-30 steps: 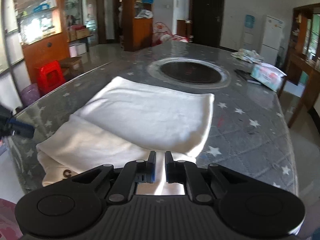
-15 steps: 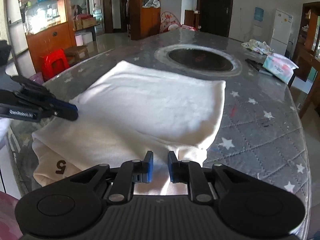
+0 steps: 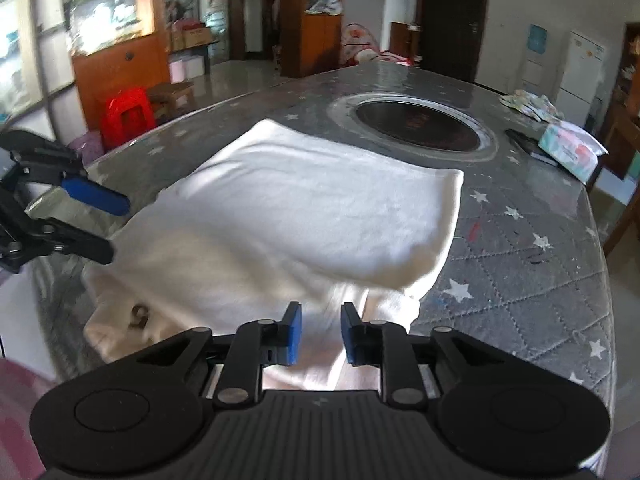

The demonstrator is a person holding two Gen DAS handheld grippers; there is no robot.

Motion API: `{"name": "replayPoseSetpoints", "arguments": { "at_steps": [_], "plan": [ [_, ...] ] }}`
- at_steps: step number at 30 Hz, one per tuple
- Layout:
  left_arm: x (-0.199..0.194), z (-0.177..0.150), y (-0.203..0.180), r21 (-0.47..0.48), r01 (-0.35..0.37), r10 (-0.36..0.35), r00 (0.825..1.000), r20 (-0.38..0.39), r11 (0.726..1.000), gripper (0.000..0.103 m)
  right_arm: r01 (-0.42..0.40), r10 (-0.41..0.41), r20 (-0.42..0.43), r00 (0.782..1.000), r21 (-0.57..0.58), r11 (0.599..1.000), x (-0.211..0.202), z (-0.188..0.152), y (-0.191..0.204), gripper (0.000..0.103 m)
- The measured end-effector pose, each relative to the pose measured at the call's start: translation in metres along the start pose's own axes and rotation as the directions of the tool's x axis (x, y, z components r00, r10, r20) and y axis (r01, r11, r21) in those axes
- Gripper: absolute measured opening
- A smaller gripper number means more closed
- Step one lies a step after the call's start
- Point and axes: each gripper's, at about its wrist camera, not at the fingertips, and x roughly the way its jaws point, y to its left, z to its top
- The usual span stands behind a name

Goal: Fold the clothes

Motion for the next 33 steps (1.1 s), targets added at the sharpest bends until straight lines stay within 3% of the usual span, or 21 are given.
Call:
{"name": "replayPoseSetpoints", "arguments": {
  "at_steps": [4,8,13,14,16,18,19,23,27,31,33],
  "plan": [
    [-0.003,-0.012,-0.024,0.116,0.034,-0.032,0.999,-0.019,0.993,0.053,0.002,-0.003,-0.031,1.000,-0.047,0.999,-0.006,-0.009,0.006,0.028],
    [0.006,-0.023,-0.040,0.192,0.026,-0.018,0.999,-0.045,0.981,0.053,0.010,-0.012,-0.033,0.999,-0.058,0.998,-0.017,-0.014,0.008,0.031],
    [0.013,-0.031,-0.057,0.320,-0.001,0.002,1.000,-0.003,0.947,0.052,0.026,-0.030,-0.033,0.999,-0.108,0.994,-0.032,-0.022,0.013,0.038],
    [0.016,-0.032,-0.058,0.329,-0.003,0.004,1.000,-0.003,0.944,0.051,0.029,-0.034,-0.036,0.999,-0.124,0.992,-0.034,-0.024,0.015,0.041],
    [0.021,-0.033,-0.059,0.344,-0.006,0.006,1.000,0.000,0.939,0.038,0.032,-0.039,-0.040,0.998,-0.156,0.987,-0.039,-0.027,0.019,0.044],
    [0.021,-0.032,-0.059,0.343,-0.008,0.002,1.000,0.018,0.939,0.019,0.034,-0.042,-0.039,0.998,-0.194,0.980,-0.043,-0.031,0.024,0.050],
    [0.021,-0.031,-0.058,0.342,-0.009,0.000,1.000,0.027,0.940,0.016,0.034,-0.043,-0.036,0.998,-0.215,0.976,-0.045,-0.033,0.027,0.051],
    [0.012,-0.021,-0.043,0.279,-0.023,0.002,0.997,0.075,0.960,0.012,0.028,-0.034,-0.013,0.999,-0.330,0.944,-0.050,-0.043,0.042,0.062],
    [0.006,-0.009,-0.025,0.199,-0.017,-0.005,0.994,0.108,0.980,0.012,0.042,-0.028,0.042,0.999,-0.415,0.909,-0.044,-0.046,0.055,0.062],
    [0.006,-0.001,-0.015,0.163,-0.008,-0.012,0.993,0.116,0.987,0.012,0.042,-0.009,0.079,0.997,-0.431,0.902,-0.028,-0.042,0.057,0.062],
    [0.006,-0.001,-0.013,0.151,-0.008,-0.010,0.993,0.117,0.988,0.012,0.042,-0.005,0.087,0.996,-0.432,0.901,-0.019,-0.040,0.055,0.057]
  ]
}}
